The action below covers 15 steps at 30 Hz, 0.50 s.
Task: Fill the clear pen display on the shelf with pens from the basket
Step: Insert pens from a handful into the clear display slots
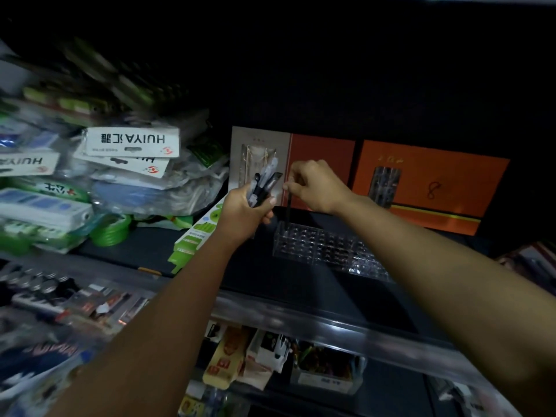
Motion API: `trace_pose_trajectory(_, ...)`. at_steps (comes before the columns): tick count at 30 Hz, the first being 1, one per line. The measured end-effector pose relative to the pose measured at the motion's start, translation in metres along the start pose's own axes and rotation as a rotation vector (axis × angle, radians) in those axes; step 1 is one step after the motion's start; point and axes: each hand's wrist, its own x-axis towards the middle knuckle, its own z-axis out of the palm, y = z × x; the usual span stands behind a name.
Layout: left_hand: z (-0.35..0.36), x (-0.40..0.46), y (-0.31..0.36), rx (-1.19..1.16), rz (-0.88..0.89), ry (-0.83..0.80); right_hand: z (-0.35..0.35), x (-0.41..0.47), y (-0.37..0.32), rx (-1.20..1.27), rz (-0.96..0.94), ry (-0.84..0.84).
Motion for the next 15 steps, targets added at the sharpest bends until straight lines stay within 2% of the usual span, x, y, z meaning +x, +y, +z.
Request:
trace_pose_trajectory(3,-0.001,-0.001,-0.001,-0.007,-0.004,0.002,0.002,0.001,0.0,-0.034,-0.013,-0.061)
trace_pose_trajectory(8,-0.004,-0.002,0.003,-0.021,-0.002,-0.018,0.005,0.0,0.001,-0.014,-0.024,-0.069)
trace_pose_trajectory(15,-0.008,-0.008,0.011,-0.038,0.017,-0.064,-0.018,-0.01,-0.018,0.101,-0.137,0.006)
